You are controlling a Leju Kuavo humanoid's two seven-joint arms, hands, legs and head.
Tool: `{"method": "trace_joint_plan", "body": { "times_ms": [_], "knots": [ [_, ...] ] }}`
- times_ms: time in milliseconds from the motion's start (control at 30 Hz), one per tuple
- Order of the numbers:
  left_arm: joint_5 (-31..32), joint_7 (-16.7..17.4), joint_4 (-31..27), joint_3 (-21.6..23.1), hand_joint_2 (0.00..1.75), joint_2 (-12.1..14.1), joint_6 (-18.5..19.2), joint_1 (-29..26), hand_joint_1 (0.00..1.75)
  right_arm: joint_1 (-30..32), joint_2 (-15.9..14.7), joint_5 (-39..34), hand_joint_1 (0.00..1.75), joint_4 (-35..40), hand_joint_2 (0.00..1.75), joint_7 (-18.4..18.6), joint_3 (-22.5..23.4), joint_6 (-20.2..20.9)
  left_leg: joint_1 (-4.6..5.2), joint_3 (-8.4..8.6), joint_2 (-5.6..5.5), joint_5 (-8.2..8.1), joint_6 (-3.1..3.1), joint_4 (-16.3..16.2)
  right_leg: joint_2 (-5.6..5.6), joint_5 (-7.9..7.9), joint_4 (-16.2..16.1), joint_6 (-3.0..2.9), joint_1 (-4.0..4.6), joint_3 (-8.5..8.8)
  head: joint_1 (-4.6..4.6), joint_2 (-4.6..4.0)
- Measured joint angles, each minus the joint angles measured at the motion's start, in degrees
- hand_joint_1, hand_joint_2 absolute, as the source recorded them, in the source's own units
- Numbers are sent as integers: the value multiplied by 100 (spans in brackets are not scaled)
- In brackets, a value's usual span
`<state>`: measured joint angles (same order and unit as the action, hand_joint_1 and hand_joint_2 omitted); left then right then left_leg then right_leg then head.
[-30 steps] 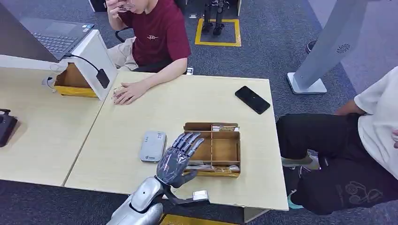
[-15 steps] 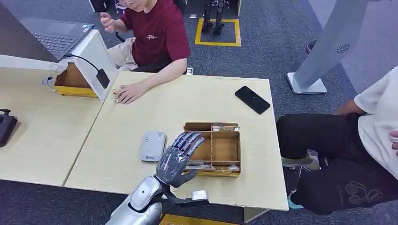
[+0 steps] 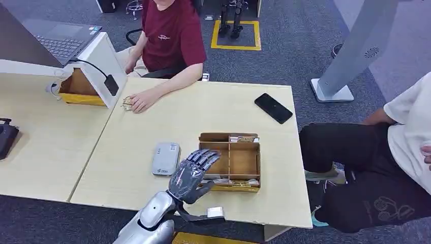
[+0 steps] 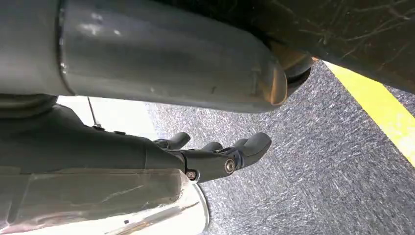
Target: Pass the card to the sensor for recognition and then transmit it.
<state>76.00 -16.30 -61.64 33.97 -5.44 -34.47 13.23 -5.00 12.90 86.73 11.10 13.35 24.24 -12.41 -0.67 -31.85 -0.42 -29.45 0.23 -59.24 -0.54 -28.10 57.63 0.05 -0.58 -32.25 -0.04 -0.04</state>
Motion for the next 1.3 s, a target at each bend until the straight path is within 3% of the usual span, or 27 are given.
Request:
{"method": "trace_joint_plan", "body": {
  "times_ms": [367,500,1000,1300],
  "knots": [
    [-15,6,4,0,175,31,55,3,162,0,0,0,0,0,0,-35,0,0,0,0,0,0,0,0,0,0,0,0,0,0,0,0],
    [-15,6,4,2,175,48,83,6,175,1,0,2,0,0,0,-52,0,0,0,0,1,0,0,0,0,0,0,0,0,0,-2,0],
    [-260,-35,2,0,175,98,101,93,175,2,0,2,0,-2,0,-83,0,4,0,0,0,1,1,0,0,1,0,-1,0,0,0,0],
    [-732,-125,-300,-302,175,444,750,765,175,5,0,0,0,-2,0,-83,0,44,-2,1,0,9,-2,0,0,3,5,-3,1,0,0,0]
  ]
}}
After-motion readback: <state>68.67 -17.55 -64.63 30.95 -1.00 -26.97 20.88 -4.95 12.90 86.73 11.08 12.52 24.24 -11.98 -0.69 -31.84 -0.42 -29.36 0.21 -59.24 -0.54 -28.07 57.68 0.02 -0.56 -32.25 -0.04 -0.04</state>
